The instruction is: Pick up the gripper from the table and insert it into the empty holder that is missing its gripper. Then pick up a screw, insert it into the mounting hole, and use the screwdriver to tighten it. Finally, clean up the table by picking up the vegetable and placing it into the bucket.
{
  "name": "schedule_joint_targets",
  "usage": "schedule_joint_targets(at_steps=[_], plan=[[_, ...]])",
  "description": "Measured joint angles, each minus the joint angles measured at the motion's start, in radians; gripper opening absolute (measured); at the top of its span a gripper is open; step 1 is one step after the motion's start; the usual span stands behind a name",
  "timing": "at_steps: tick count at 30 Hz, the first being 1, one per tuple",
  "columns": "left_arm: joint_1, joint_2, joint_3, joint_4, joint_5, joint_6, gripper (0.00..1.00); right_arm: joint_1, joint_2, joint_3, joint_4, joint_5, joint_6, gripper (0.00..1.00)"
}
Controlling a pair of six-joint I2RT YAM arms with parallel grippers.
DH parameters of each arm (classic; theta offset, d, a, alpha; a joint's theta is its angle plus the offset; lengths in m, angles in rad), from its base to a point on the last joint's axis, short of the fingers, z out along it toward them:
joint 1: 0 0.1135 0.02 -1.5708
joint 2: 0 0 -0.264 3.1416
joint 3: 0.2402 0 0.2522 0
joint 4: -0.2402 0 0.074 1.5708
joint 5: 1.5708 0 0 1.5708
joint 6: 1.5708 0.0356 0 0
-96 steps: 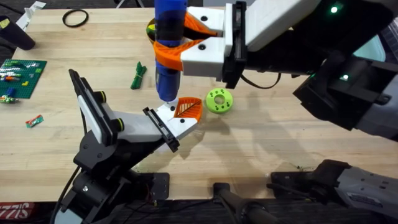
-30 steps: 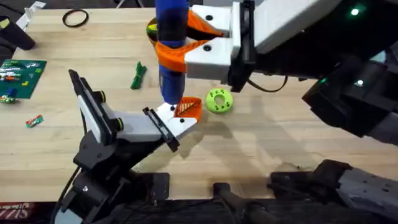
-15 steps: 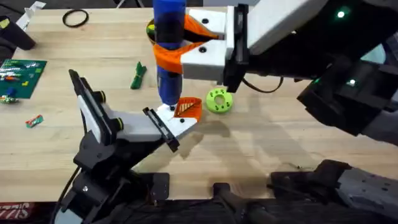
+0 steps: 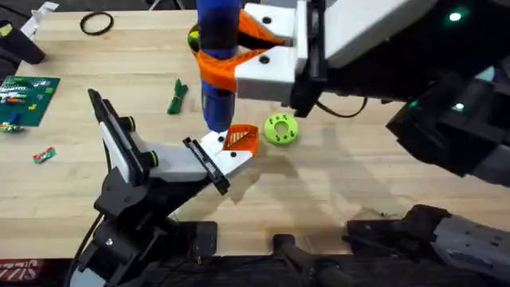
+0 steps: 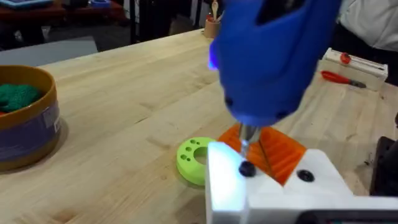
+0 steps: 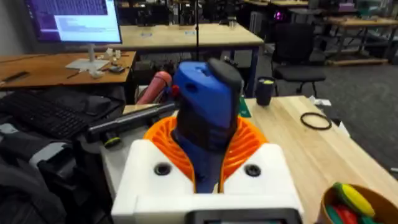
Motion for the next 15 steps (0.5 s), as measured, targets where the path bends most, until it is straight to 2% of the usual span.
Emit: schedule_joint_targets(at_steps=[15], plan=[[0.0,0.0,0.0,0.0,0.0,0.0,0.015,0.0,-0.003,0.0,-0.007,0.0,0.007,0.144]])
